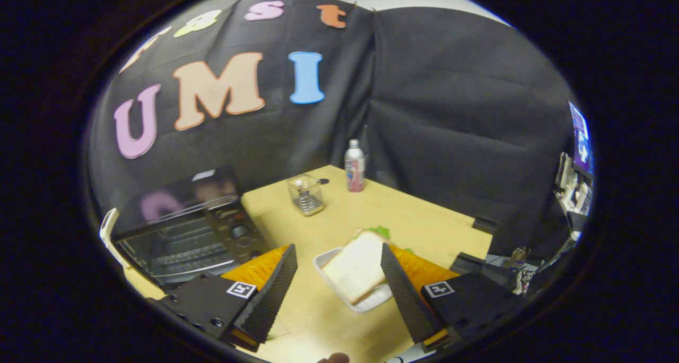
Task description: Open the toaster oven, put the food inside, and close the toaster oven door.
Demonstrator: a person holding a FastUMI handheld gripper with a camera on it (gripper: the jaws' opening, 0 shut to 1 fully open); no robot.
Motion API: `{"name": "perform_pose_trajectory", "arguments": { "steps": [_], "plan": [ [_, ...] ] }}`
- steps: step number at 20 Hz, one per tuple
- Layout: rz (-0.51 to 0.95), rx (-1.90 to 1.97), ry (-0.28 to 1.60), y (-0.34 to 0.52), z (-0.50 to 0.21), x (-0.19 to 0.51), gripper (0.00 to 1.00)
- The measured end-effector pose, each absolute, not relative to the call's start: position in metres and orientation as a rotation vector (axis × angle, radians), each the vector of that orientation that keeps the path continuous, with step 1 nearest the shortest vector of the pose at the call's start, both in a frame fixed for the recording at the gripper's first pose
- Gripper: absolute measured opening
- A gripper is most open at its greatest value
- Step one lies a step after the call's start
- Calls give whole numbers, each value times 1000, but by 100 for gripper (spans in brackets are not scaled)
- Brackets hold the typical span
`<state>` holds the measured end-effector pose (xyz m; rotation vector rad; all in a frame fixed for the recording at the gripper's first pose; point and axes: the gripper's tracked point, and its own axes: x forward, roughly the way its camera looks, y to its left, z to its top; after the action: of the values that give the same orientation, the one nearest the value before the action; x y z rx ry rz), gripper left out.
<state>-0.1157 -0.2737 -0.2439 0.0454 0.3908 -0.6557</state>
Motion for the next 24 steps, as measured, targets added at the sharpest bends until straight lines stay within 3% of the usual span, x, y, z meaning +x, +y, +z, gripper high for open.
{"name": "perform_pose_trajectory", "arguments": {
  "steps": [5, 14, 24],
  "plan": [
    [-761, 138, 396, -341, -258, -128, 98],
    [-620, 286, 609, -333, -347, -106, 94],
    [-541, 349, 550, -319, -328, -96, 41]
  ]
}}
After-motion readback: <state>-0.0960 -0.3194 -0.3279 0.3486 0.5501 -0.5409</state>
